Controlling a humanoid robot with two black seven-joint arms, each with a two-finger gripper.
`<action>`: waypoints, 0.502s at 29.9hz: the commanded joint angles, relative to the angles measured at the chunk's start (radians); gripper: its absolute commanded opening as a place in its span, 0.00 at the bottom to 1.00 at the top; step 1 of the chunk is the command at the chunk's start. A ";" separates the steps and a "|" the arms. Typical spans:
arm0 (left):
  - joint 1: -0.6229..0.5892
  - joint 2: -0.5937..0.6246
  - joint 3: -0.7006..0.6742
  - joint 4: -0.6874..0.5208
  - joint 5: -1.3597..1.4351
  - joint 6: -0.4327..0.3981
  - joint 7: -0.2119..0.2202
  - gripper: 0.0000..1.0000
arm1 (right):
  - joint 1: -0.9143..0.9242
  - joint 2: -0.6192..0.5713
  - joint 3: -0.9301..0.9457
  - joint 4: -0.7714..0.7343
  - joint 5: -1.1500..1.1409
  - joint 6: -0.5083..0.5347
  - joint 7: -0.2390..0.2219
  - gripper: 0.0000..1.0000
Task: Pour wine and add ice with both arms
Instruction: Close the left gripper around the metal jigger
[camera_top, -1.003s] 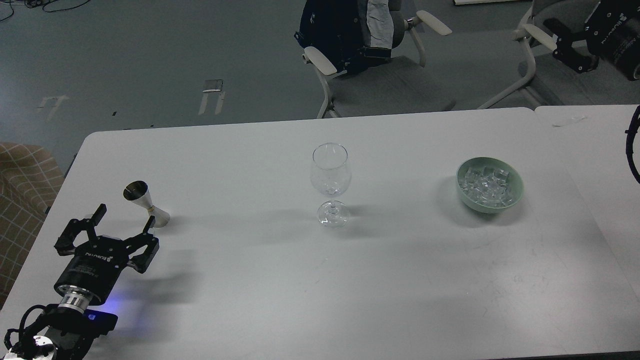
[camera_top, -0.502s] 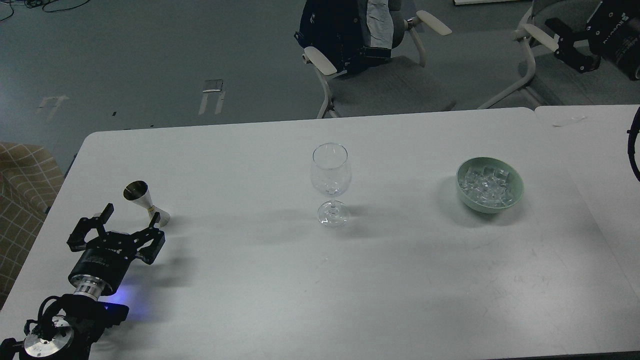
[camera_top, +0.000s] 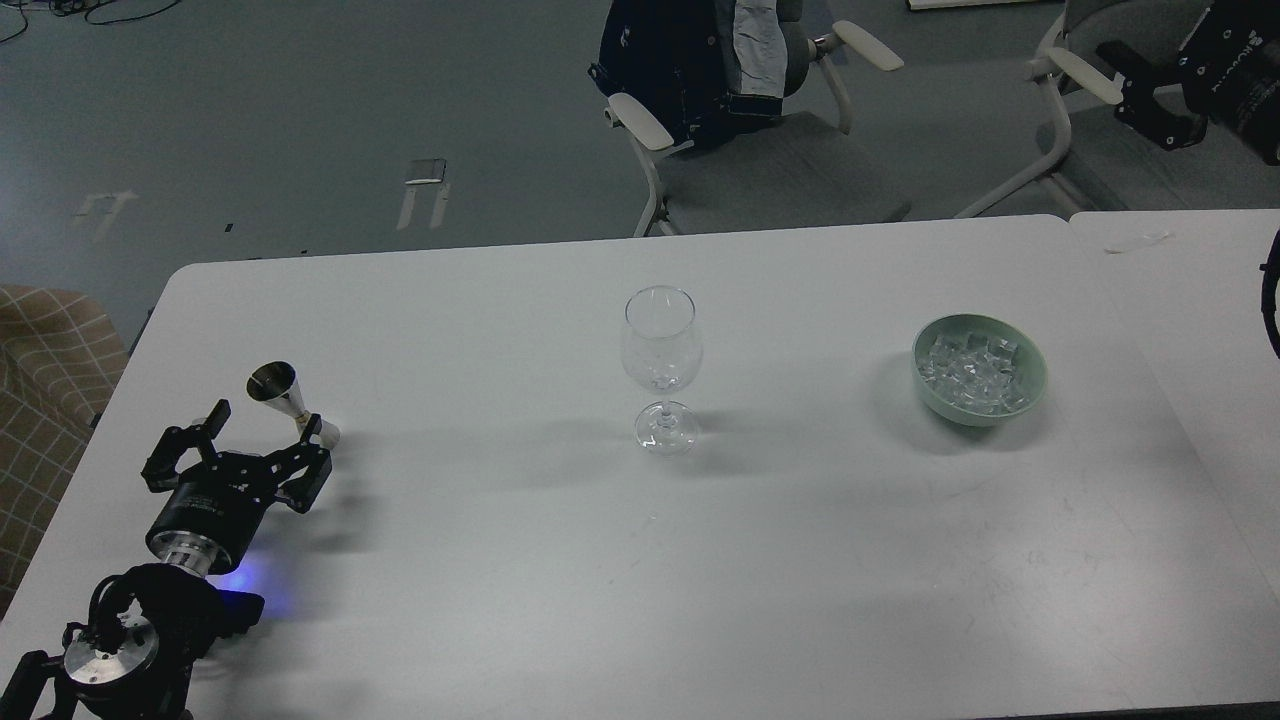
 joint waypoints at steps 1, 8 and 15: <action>-0.016 0.000 0.001 0.012 0.000 0.003 0.000 0.96 | 0.000 0.001 0.000 0.000 0.000 0.000 0.000 1.00; -0.036 0.000 0.009 0.041 0.002 0.006 -0.001 0.96 | -0.005 -0.001 0.000 0.000 -0.003 -0.001 0.000 1.00; -0.053 -0.001 0.017 0.061 0.015 0.008 -0.003 0.96 | -0.008 -0.001 0.000 0.000 -0.012 -0.004 0.000 1.00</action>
